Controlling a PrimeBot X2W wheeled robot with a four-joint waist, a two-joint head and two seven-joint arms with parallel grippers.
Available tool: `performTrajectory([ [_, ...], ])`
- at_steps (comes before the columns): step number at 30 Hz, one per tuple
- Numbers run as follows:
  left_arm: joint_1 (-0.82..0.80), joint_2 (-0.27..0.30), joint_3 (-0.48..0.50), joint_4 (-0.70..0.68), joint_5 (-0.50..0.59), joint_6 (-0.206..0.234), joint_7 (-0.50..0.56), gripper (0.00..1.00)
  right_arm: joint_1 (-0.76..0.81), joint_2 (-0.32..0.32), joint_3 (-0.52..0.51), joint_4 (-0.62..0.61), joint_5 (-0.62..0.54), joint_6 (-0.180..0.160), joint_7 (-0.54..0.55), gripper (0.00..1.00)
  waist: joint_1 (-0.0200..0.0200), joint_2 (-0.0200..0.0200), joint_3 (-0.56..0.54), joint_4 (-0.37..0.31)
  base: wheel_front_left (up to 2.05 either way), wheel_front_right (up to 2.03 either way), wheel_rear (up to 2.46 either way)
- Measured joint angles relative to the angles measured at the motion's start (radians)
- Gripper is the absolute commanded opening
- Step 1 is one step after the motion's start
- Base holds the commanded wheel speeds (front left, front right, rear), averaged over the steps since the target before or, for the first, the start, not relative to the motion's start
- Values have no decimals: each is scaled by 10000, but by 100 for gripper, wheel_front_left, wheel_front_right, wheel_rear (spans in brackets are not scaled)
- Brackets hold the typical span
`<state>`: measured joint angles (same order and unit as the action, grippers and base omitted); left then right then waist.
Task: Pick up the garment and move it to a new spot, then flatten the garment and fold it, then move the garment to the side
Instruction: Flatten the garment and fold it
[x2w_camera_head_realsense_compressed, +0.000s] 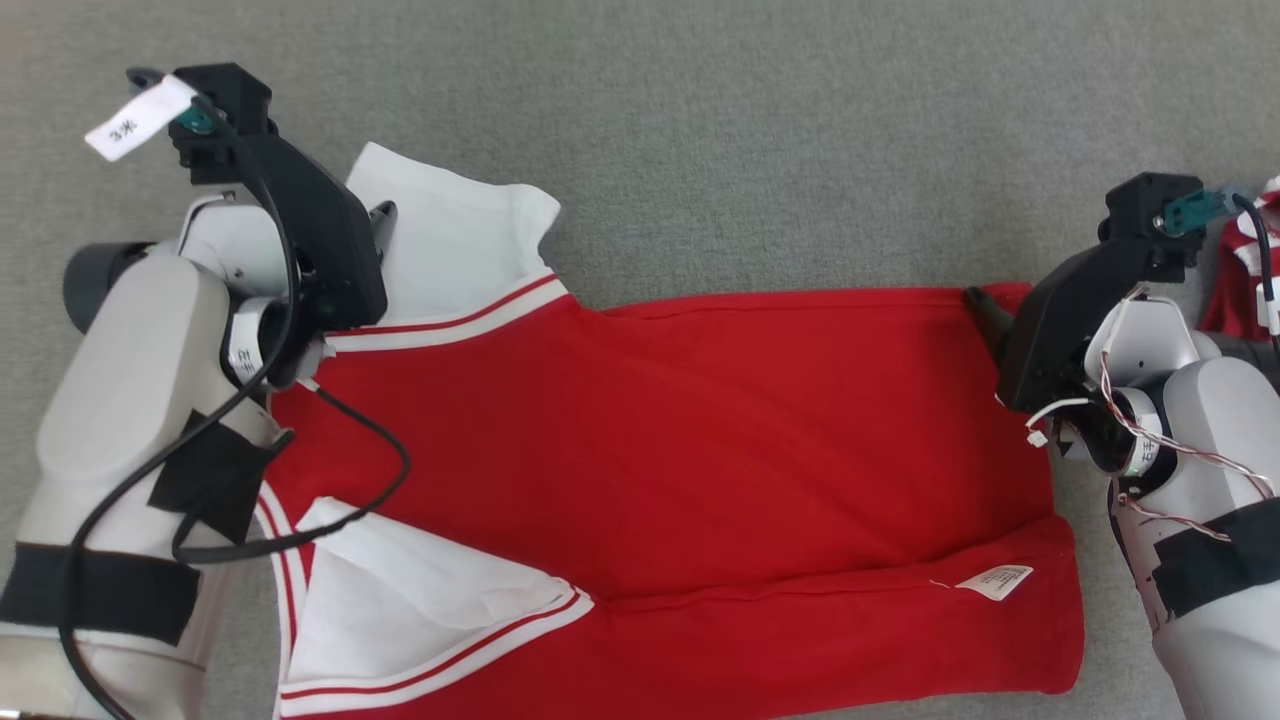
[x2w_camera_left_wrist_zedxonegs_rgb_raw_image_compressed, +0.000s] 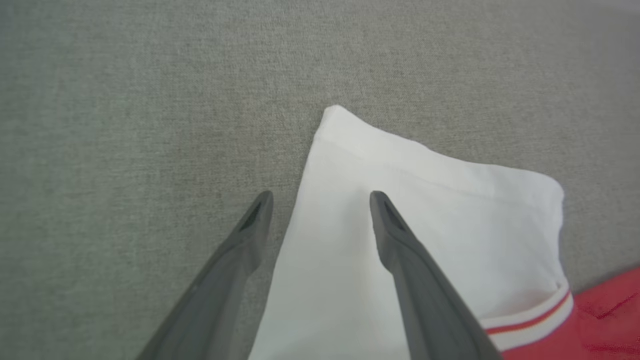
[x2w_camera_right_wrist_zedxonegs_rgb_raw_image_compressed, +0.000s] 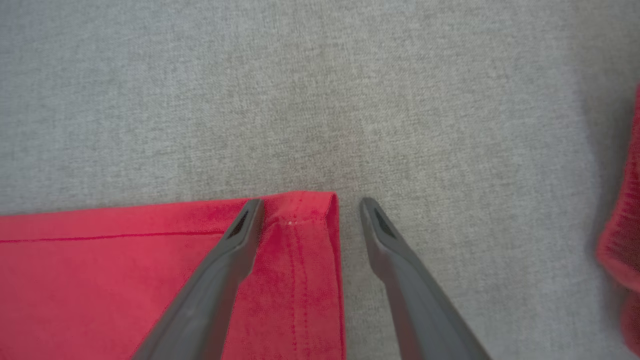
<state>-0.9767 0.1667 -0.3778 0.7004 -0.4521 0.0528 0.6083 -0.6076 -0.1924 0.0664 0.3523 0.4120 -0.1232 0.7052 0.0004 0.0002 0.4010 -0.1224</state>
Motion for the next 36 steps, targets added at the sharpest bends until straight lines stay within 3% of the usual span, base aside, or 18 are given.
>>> performTrajectory([
  [7, -917, 314, -138, 594, 658, 286, 6, 100, -236, 52, -77, -199, -180, 2, 123, 100, -2, -1, 548, -329, 0, 0, 0],
  [16, -1215, -196, -314, 1032, 635, 167, -38, 100, -217, 98, -111, -391, -194, 0, 355, 100, -4, -1, 771, -443, 0, 0, 0],
  [17, -1243, -226, -324, 1129, 635, 165, -88, 90, -224, 102, -102, -376, -194, 0, 355, 100, -4, 0, 767, -443, 0, 0, 0],
  [18, -1279, -224, -324, 1221, 635, 159, -127, 71, -241, 125, -84, -366, -207, 0, 357, 87, -3, 0, 754, -447, 0, 0, 0],
  [19, -1343, -228, -345, 1267, 637, 157, -127, 52, -240, 140, -82, -395, -247, -2, 366, 81, -4, -1, 741, -452, 0, 0, 0],
  [20, -1396, -221, -349, 1302, 637, 130, -127, 48, -240, 153, -69, -408, -261, -2, 405, 79, -4, -1, 736, -453, 0, 0, 0],
  [22, -1408, -232, -353, 1432, 635, 73, -207, 31, -240, 184, -15, -428, -265, -2, 433, 57, -3, -1, 711, -455, 0, 0, 0],
  [23, -1409, -251, -359, 1509, 635, 69, -215, 17, -241, 198, 4, -428, -265, -2, 441, 47, -3, 0, 699, -455, 0, 0, 0],
  [25, -1410, -257, -372, 1592, 635, 48, -280, 0, -242, 232, 52, -441, -265, 0, 489, 33, -3, -1, 666, -453, 0, 0, 0],
  [27, -1413, -276, -389, 1666, 635, -15, -295, 0, -242, 238, 94, -460, -265, 0, 529, 0, -4, -2, 649, -450, 0, 0, 0],
  [36, -1560, -435, -378, 1914, 598, -184, -851, 0, -222, 188, 148, -604, -355, 33, 382, 0, -3, -1, 604, -408, 0, 0, 0],
])
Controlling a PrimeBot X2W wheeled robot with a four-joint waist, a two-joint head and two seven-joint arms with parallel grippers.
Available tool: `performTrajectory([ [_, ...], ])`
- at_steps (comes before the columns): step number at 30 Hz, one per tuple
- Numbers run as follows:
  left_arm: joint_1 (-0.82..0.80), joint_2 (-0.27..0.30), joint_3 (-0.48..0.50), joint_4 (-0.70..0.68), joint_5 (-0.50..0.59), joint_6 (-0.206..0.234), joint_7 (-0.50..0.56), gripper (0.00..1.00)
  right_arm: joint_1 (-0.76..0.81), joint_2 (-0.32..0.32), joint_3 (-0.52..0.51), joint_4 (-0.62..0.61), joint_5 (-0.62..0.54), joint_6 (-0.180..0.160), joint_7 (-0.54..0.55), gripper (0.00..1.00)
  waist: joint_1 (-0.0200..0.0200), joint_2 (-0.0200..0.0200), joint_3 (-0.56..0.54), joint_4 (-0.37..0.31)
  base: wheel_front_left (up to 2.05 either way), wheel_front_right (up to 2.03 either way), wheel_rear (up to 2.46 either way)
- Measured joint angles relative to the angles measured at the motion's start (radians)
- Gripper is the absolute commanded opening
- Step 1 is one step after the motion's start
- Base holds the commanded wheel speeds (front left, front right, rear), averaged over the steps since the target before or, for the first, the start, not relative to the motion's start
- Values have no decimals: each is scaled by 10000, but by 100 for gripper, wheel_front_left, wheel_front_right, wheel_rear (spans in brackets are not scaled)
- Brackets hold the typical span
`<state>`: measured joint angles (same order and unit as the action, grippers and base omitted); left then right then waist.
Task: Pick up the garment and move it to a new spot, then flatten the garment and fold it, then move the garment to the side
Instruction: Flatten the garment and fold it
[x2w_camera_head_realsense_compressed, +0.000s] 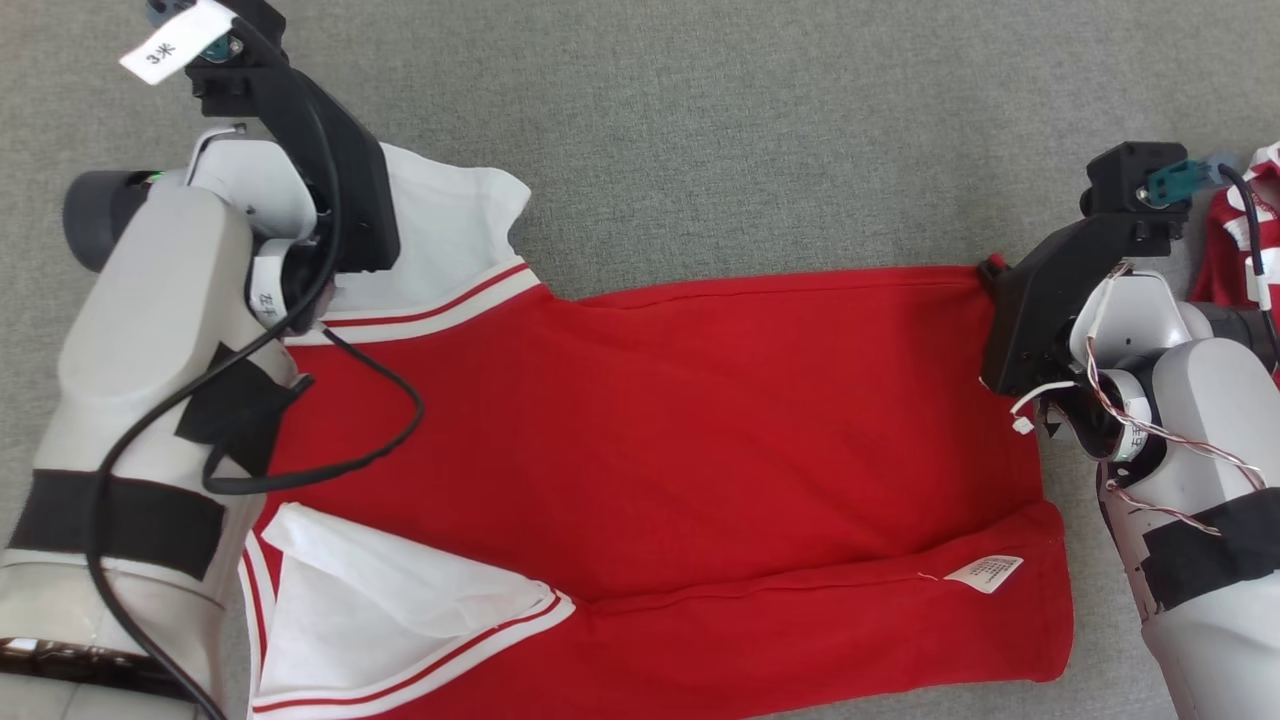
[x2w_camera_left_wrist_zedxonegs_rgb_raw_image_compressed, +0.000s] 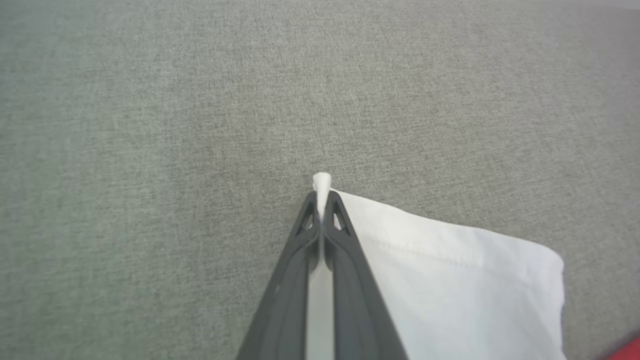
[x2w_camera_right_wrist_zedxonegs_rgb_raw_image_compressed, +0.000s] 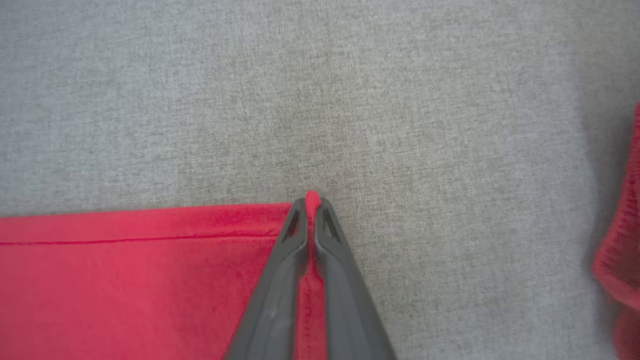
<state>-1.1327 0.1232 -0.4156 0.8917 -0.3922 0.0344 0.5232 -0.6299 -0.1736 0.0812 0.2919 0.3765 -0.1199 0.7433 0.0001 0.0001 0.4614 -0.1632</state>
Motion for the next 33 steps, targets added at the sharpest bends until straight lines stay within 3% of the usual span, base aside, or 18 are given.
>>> performTrajectory([
  [10, 54, -330, 132, 4, -84, -86, -1722, 0, 359, -77, -483, 36, 0, -2, -886, 0, 0, 0, -322, 242, 0, 0, 0],
  [16, 973, -466, 165, -502, -121, -111, -3294, 0, 999, -142, -690, 56, 6, 0, -1390, 0, 0, 0, -660, 480, 0, 0, 0],
  [24, 2708, -598, -211, -1724, -115, -846, -5453, 0, 1771, -27, -1118, -270, 8, 0, -2679, 0, -2, 0, -1275, 877, 0, 0, 0],
  [33, 5027, -523, -541, -3465, -207, -1346, -7559, 0, 2966, 217, -1118, -593, -100, -2, -3808, 0, -3, -1, -2082, 1266, 0, 0, 0],
])
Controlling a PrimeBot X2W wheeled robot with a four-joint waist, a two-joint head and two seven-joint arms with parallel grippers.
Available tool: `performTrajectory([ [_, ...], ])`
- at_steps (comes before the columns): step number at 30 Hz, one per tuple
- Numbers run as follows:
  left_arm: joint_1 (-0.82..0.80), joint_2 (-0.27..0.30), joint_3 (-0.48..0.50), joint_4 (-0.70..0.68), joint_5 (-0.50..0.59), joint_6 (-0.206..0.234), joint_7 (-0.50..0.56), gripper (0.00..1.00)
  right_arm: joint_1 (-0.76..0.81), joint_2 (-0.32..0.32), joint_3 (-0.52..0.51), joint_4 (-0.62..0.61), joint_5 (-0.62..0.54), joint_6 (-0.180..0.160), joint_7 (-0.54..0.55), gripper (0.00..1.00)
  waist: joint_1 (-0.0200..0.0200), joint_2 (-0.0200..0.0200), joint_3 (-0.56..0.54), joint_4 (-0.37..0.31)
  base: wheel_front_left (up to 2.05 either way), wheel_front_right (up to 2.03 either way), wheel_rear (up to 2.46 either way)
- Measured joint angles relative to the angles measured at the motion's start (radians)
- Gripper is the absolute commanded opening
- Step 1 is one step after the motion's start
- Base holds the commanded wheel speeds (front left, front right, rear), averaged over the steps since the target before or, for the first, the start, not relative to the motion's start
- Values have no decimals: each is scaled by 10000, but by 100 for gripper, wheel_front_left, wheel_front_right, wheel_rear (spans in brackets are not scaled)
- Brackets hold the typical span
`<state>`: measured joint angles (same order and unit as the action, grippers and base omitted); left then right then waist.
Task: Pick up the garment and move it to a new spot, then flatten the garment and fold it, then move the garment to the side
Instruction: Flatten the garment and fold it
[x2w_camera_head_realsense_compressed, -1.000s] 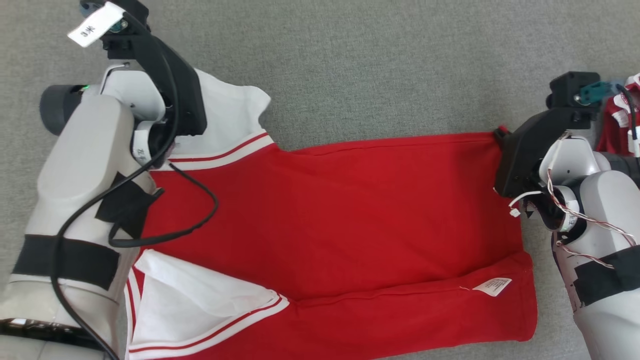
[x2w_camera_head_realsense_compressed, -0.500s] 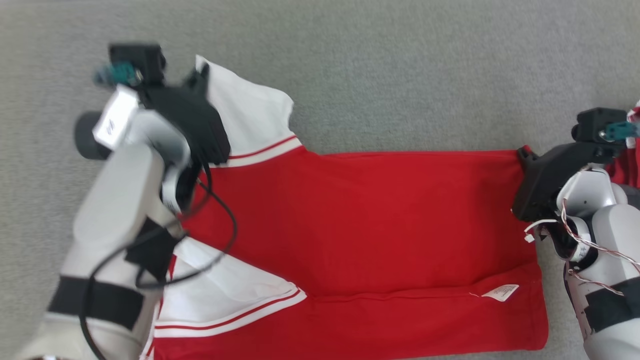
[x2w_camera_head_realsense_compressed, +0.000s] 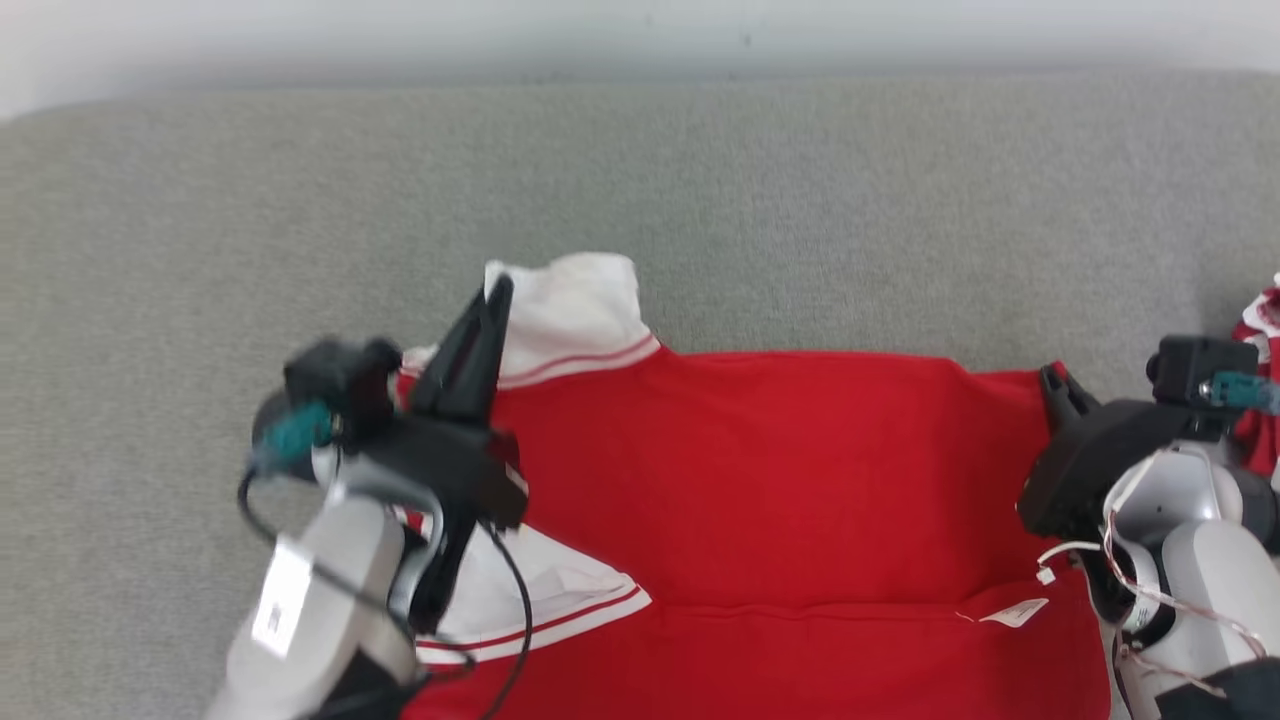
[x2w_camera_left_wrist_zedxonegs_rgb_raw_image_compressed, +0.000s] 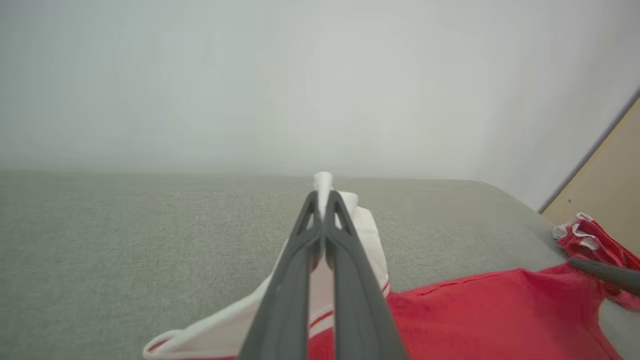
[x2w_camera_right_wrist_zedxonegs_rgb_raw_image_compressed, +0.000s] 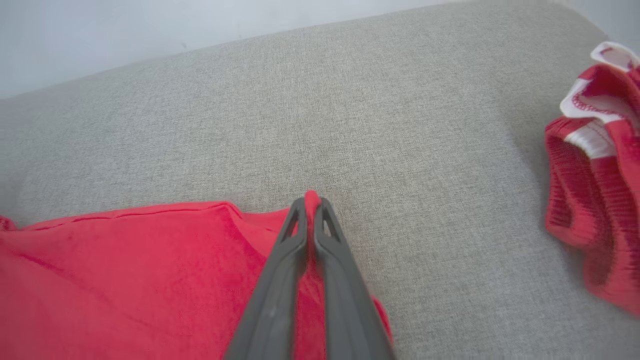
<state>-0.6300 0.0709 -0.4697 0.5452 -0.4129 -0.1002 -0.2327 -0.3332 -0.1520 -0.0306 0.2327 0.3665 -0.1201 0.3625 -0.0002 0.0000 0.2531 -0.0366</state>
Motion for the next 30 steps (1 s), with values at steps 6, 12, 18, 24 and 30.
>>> performTrajectory([
  [6, 1354, 303, -178, -1377, -270, -153, -159, 0, 603, -67, -182, -119, -79, 0, -410, 0, 0, 0, -478, 156, 0, 0, 0],
  [12, 2587, 500, -533, -2637, -589, -234, -161, 0, 1220, -355, -433, -58, -182, -2, -564, 0, 0, -1, -811, 312, 0, 0, 0],
  [18, 3674, 792, -802, -3218, -894, -236, -161, 0, 1652, -403, -445, 54, -209, -2, -606, 0, 1, -1, -1033, 477, 0, 0, 0],
  [24, 4216, 966, -700, -3745, -1151, -238, -161, 0, 1749, -431, -399, 36, -209, 15, -571, 0, 2, -1, -1098, 617, 0, 0, 0],
  [30, 4738, 1141, -662, -3990, -1360, -238, -178, 0, 2019, -562, -226, 13, -288, 142, -357, 0, 2, -1, -1106, 707, 0, 0, 0],
])
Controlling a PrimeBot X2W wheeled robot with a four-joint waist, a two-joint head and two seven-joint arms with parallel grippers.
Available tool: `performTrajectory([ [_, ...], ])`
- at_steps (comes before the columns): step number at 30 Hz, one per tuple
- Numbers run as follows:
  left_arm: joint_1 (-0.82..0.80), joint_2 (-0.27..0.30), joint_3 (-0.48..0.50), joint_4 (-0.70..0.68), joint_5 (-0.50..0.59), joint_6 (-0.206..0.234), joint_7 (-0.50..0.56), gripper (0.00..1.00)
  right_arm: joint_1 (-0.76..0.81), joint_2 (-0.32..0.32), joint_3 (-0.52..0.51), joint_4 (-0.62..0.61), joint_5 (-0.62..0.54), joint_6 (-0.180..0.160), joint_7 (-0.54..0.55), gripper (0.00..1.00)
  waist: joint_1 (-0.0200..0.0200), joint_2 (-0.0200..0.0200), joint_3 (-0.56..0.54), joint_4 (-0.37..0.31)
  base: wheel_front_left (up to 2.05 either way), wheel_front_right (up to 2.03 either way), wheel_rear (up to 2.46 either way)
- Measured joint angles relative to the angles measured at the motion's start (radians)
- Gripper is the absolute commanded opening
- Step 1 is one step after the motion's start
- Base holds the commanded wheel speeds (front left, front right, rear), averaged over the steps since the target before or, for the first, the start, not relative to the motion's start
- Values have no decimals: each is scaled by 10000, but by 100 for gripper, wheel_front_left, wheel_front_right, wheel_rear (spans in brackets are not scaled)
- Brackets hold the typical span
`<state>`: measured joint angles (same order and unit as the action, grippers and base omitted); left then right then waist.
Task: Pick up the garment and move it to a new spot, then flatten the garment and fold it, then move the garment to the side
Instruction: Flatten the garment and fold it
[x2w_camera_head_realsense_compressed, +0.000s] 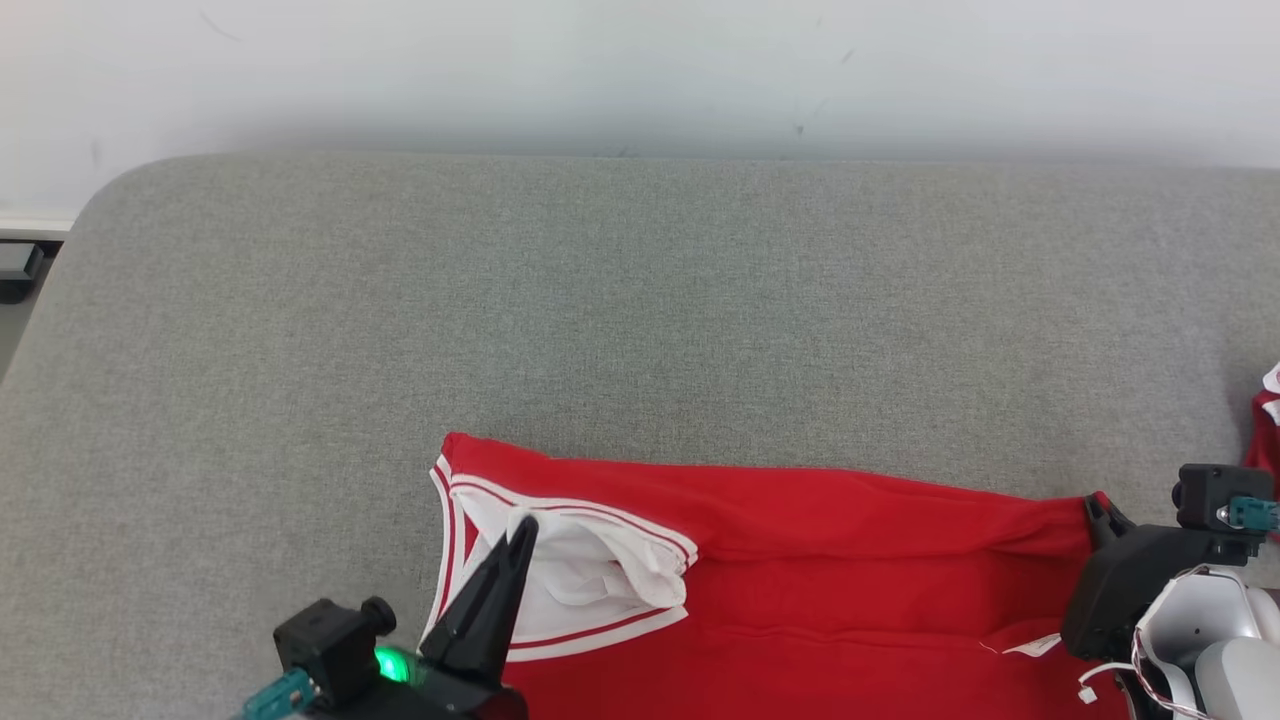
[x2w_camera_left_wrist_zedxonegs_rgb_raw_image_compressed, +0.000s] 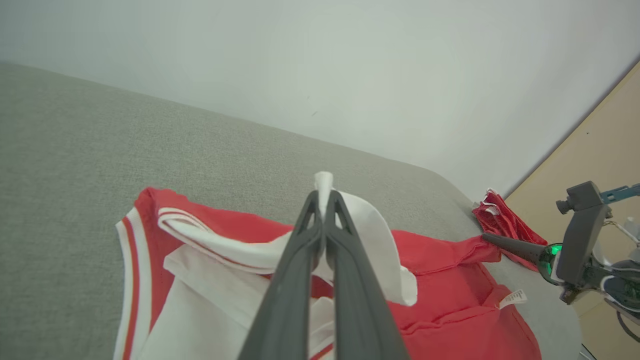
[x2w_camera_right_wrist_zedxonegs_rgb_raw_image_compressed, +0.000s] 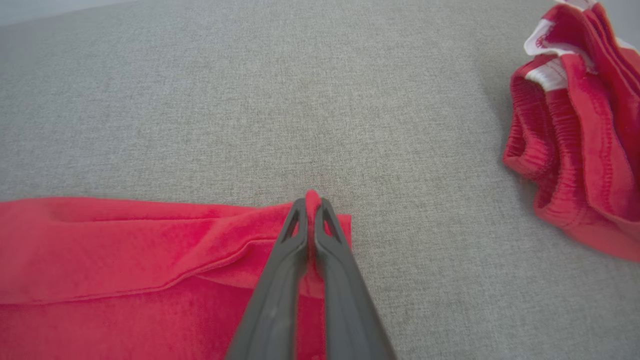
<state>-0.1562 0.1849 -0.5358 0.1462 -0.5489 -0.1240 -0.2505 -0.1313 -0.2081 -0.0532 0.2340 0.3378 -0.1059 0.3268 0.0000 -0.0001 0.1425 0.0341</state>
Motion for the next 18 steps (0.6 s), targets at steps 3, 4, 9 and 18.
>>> performTrajectory([
  [3, 141, -23, -63, -2, -226, -2, 0, 0, 26, -50, 31, 6, -2, 4, 86, 0, 0, 0, 10, 13, 0, 0, 0],
  [4, 143, -21, -79, -19, -245, -2, 0, 0, 35, -63, 33, 6, -2, 4, 88, 0, 0, 0, 11, 17, 0, 0, 0],
  [9, 477, -38, -128, -96, -451, -6, 0, 0, 63, -148, 8, -27, -71, 4, 173, 0, 0, 0, 6, 31, 0, 0, 0],
  [18, 928, 21, -36, -146, -823, -6, 2, 0, 365, -222, -40, -205, -104, 0, 349, 0, 0, 0, -4, 82, 0, 0, 0],
])
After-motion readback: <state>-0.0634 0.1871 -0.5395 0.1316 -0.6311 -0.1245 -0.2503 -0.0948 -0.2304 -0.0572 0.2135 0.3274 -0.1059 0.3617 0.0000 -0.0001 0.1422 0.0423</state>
